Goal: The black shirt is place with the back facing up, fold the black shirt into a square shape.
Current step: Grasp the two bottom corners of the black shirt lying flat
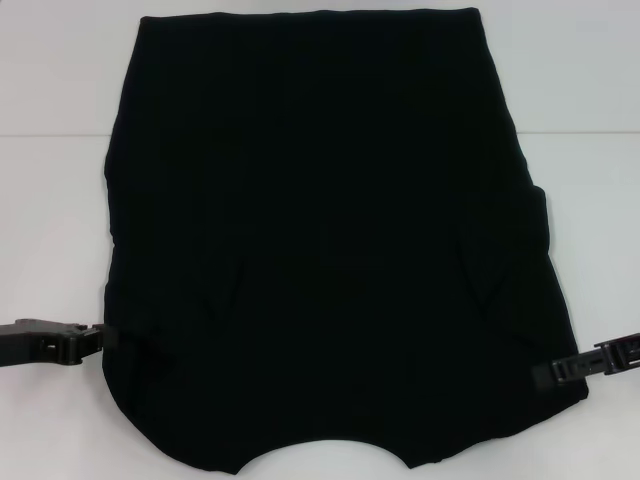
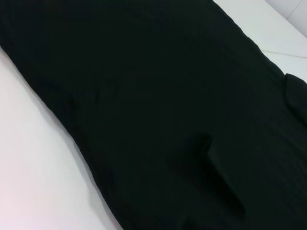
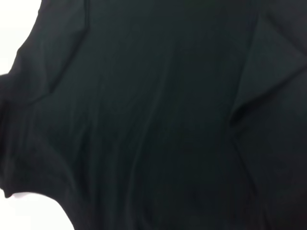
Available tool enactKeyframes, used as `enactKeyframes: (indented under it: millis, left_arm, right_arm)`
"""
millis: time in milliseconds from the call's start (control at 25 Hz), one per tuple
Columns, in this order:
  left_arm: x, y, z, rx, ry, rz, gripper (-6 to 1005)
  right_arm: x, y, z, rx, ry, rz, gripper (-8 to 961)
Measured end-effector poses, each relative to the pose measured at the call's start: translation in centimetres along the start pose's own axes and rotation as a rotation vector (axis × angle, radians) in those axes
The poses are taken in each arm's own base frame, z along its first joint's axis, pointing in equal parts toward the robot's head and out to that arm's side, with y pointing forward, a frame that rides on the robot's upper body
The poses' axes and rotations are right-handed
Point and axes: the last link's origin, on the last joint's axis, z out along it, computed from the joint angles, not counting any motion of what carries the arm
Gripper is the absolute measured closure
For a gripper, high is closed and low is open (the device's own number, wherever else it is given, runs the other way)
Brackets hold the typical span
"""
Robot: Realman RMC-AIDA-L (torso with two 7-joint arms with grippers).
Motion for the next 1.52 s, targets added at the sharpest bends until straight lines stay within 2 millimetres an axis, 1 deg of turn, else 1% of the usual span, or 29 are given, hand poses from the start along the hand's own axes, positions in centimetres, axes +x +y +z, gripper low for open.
enactKeyframes:
  millis: [320, 720, 1320, 1520]
  left_arm:
    - [0.0, 0.0, 0.0, 0.002, -0.001, 0.003, 979]
    - [0.0, -0.1, 0.0, 0.004, -0.001, 0.006, 979]
    - [-0.1, -0.1, 0.0, 0.004, 0.003, 0.016, 978]
    - [-0.2, -0.2, 0.2, 0.004, 0.002, 0.01, 978]
  right_arm:
    - [0.5, -0.8, -0.8, 0.017, -0.016, 0.023, 79]
    - [0.9, -0.8, -0.4, 0.024, 0.002, 0.025, 83]
    - [0.2, 0.6, 0.9, -0.018, 0.024, 0.0, 88]
    - [0.2, 0.6, 0.9, -0.019, 0.025, 0.011, 89]
